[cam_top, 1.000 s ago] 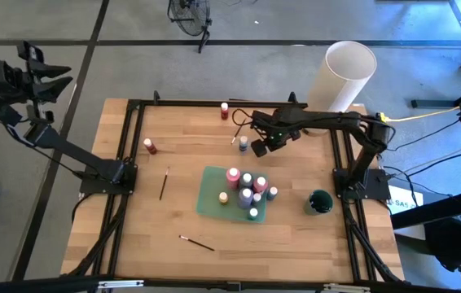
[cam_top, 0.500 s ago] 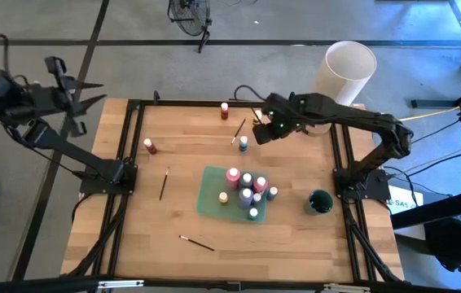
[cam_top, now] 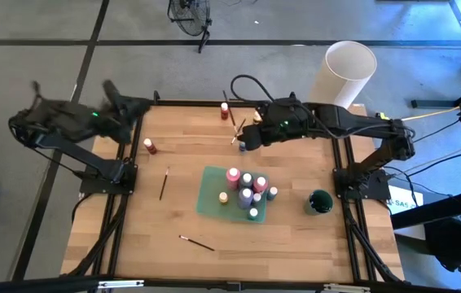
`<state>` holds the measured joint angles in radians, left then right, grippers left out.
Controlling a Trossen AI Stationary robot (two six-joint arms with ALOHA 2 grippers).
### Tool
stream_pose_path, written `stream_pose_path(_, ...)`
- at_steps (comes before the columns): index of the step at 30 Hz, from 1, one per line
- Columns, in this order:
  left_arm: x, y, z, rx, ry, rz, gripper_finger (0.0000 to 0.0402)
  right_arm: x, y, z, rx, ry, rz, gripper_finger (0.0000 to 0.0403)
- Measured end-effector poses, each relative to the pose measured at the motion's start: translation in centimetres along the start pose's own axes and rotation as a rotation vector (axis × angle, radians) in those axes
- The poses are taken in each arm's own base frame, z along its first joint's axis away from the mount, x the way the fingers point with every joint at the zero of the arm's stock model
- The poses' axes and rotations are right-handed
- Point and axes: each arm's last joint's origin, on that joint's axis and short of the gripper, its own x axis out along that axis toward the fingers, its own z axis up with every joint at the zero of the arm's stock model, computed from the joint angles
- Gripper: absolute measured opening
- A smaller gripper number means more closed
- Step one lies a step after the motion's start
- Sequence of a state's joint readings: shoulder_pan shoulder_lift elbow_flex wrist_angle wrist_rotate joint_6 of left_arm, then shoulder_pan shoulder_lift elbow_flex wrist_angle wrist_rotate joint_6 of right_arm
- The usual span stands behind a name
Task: Pick & Place Paint Supplies
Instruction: Put the black eyeshadow brush into the green cup
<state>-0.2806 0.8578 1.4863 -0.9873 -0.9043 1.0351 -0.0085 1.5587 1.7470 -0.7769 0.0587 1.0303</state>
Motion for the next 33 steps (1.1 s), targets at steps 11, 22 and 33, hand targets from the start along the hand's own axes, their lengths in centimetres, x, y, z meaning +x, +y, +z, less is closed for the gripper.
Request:
stream_pose_path(11,4.1,-0.3,7.4,0.329,0.014,0.151,0.0063,0.3,2.4,-1.7,-0.044,-0.089,0.090,0.0000)
stream_pose_path(22,5.5,-1.1,9.9,0.436,-0.074,0.153,0.0074,0.3,3.6,-1.3,-0.120,-0.091,0.257,0.0000)
stream_pose_path(33,7.3,-0.5,11.2,0.241,-0.116,0.216,0.0113,0.3,3.6,-0.8,-0.148,-0.053,0.301,0.0000)
